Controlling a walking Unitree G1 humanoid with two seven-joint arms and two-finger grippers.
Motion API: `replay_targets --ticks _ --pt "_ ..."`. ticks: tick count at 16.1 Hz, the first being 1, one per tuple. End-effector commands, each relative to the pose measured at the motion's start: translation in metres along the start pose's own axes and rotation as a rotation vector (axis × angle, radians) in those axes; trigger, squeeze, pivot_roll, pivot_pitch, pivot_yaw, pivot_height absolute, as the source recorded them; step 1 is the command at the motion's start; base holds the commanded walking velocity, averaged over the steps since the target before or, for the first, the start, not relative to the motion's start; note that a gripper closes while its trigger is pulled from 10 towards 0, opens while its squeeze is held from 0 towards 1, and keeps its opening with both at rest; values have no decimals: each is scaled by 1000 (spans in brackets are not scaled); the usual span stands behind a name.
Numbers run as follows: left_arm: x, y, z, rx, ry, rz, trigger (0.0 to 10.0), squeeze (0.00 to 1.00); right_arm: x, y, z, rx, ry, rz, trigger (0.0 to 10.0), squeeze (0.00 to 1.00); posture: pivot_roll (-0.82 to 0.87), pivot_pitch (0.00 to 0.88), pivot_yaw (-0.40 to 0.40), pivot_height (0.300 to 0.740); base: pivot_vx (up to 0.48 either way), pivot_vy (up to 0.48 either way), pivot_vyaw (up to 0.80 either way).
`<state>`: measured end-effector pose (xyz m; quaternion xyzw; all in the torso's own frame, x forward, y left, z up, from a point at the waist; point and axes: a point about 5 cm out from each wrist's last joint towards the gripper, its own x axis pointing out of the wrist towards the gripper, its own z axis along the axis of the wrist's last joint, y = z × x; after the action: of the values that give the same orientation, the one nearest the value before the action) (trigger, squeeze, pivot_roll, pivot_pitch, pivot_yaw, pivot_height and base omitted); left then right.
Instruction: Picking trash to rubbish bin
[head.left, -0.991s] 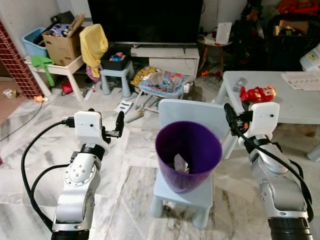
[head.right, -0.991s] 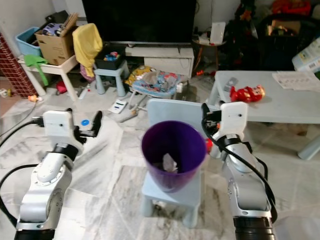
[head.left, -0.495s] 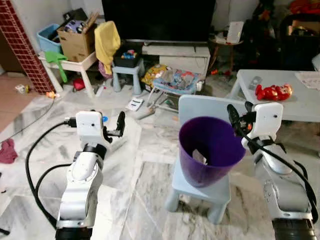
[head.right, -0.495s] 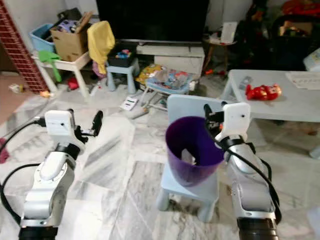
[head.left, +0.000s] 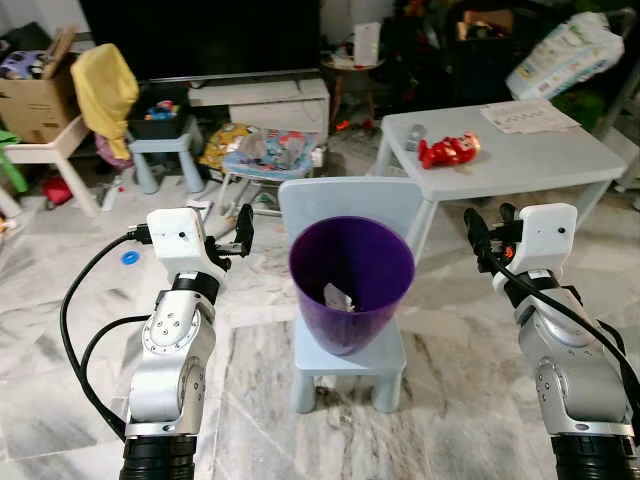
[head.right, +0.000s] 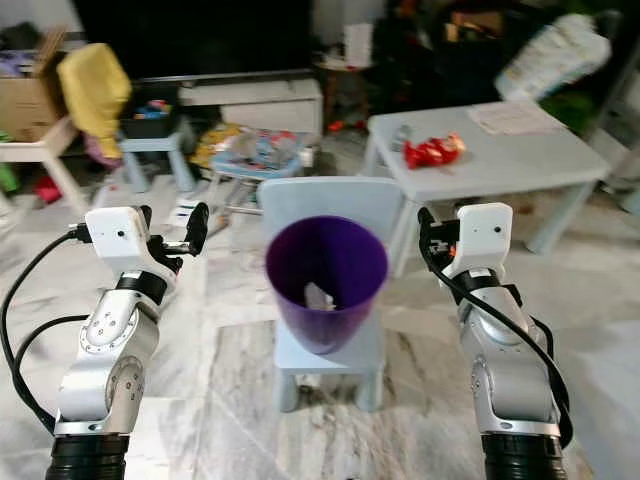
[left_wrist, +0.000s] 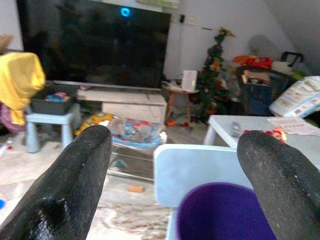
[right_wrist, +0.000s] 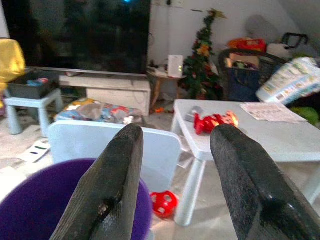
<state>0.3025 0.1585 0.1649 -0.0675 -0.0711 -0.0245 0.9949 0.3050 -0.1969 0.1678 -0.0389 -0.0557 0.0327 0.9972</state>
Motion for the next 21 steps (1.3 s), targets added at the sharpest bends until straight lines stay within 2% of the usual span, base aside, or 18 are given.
replay_targets --ticks 1,8,21 --pt "2 2 1 -11 -3 17 10000 0 1 0 4 8 -10 -5 10000 0 -35 61 -4 740 0 0 -788" --pt "5 -2 0 -8 1 14 10000 0 2 -1 7 5 -19 -2 10000 0 -39 63 -5 740 0 0 -786" --pt "6 -6 -4 -18 28 -5 10000 0 3 4 8 0 -34 23 10000 0 -35 63 -4 740 0 0 0"
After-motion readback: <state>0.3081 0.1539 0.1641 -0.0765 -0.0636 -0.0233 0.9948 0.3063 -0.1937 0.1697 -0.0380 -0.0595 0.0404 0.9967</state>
